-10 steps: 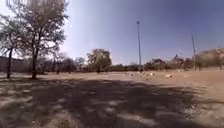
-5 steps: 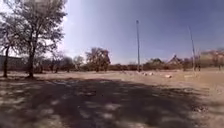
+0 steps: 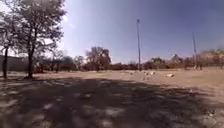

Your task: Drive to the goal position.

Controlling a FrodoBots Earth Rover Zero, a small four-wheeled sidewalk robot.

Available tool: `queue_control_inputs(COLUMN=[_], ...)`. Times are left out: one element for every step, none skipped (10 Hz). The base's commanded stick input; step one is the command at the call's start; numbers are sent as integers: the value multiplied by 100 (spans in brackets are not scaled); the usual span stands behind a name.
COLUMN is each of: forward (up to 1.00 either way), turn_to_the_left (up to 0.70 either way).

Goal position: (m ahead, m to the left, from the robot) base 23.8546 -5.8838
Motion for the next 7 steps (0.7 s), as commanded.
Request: queue_control_inputs(forward=[50, 50, 50, 50, 50, 50, 50], turn_to_the_left=[0, 0, 0, 0, 0, 0, 0])
